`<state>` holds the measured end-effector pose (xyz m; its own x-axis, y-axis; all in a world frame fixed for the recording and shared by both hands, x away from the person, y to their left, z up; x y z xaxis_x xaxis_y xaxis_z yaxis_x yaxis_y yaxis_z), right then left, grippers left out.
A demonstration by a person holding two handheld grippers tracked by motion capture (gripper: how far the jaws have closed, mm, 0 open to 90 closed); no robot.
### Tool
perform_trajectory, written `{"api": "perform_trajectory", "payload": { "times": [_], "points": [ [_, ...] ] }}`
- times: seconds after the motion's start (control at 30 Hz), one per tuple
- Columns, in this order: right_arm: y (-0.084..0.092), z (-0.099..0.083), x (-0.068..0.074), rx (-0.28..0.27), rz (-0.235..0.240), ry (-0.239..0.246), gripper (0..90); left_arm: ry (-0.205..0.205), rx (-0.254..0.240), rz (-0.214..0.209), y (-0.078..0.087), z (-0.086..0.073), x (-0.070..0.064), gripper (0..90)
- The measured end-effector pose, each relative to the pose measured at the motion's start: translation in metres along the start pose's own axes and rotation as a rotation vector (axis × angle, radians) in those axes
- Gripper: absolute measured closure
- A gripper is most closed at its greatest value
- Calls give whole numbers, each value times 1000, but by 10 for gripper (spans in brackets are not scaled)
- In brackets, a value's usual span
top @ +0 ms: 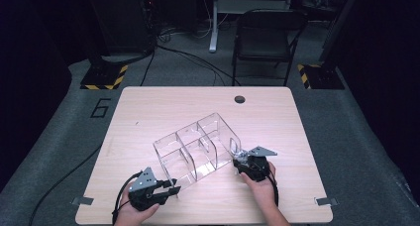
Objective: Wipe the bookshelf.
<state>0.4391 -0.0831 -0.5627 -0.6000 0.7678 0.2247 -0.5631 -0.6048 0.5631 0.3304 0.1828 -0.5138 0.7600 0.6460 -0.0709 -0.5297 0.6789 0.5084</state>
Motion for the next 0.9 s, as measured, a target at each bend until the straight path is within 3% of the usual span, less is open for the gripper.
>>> {"api": "perform_trajectory", "payload": {
  "times": [0.07, 0.13, 0.2, 0.3, 0.4, 0.5, 0.67, 0.8, 0.9],
  "points": [
    [7, 10, 3, -46, 6, -12, 613, 3, 2, -2, 0, 0, -1, 672],
    [17, 24, 9, -110, -4, 12, 610, 2, 3, -3, 0, 0, -1, 673],
    [22, 30, 12, -132, -13, 36, 607, 1, 2, -4, 0, 0, -1, 672],
    [13, 19, 8, -83, -13, 23, 603, -4, 0, 1, -1, 0, -1, 672],
    [-4, -6, -1, 21, 7, -11, 607, -6, -5, 8, -1, 0, -1, 672],
    [1, 1, 1, 7, 16, -26, 606, -5, -2, 2, -1, 0, -1, 671],
    [24, 28, 11, -117, 13, 13, 606, -2, -12, 9, -2, 0, -1, 671],
    [19, 19, 7, -82, 24, -5, 606, -4, -10, 10, -2, 0, -1, 671],
    [22, 20, 7, -96, 35, -27, 606, 1, -14, 13, -1, 0, -1, 670]
  ]
}}
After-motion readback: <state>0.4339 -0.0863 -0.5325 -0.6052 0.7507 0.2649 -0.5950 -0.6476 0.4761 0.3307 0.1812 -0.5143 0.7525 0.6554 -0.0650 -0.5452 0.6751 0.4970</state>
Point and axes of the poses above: each handheld gripper's, and its own axes: y roughly backward along the jaws, z roughly out of its top, x roughly to its left, the point moved 8 cm from there along -y, roughly forward along the jaws, and after that the axes turned 7 degrees about z, right-handed, at the moved point
